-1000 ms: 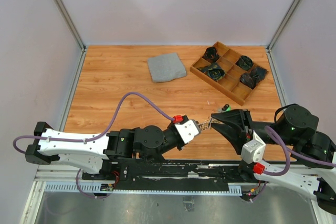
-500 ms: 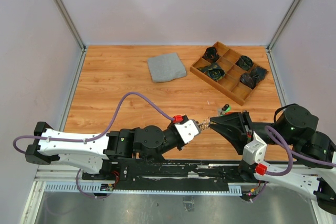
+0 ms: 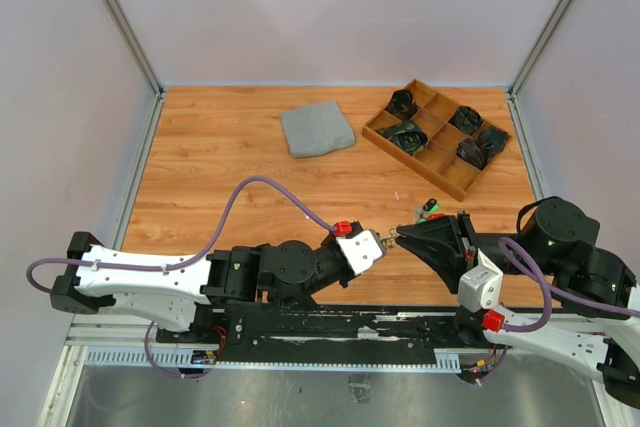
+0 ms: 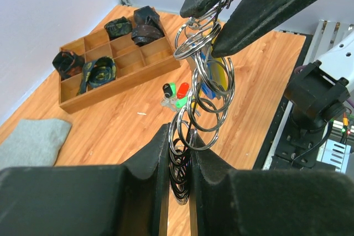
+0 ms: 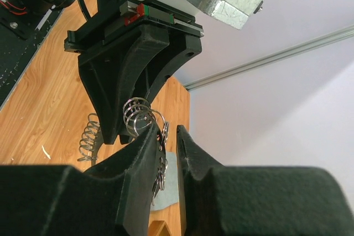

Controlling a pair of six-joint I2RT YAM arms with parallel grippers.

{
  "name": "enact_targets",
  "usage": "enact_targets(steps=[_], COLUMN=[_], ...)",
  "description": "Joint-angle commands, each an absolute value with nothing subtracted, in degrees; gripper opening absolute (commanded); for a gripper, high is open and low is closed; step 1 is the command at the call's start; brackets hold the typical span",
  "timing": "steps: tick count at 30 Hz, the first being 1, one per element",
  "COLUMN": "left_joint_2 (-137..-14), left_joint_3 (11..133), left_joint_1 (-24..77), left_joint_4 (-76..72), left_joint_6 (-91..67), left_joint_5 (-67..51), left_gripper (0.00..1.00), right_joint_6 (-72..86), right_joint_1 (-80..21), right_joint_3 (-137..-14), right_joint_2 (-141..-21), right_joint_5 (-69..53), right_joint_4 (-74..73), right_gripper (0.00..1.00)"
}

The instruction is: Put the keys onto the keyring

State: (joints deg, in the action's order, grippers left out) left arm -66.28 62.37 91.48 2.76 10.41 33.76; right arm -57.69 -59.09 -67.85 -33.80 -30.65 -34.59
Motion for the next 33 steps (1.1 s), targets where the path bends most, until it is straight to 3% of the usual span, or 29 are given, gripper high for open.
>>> enact_targets(steps=[1, 23, 33], left_joint_2=[-66.2, -65.8, -63.8], left_joint_3=[64.2, 64.1, 61.9], left_joint_1=[91.8, 91.8, 91.8], left_joint_4=[0.3, -1.3, -4.7], left_joint_6=[10.3, 11.6, 9.8], left_joint_5=[33.9, 35.1, 35.5], left_gripper=[0.01, 0.01, 0.00], right_joint_6=[-56.3, -51.6, -45.6], right_joint_1=[-58.9, -58.9, -58.9], right_joint_3=[-67.2, -68.8, -64.0], right_joint_2=[-33.9, -33.7, -30.7], right_joint_5=[-31.0, -28.0, -24.9], right_joint_4=[-33.9, -33.4, -22.4], right_gripper=[0.21, 0.01, 0.00])
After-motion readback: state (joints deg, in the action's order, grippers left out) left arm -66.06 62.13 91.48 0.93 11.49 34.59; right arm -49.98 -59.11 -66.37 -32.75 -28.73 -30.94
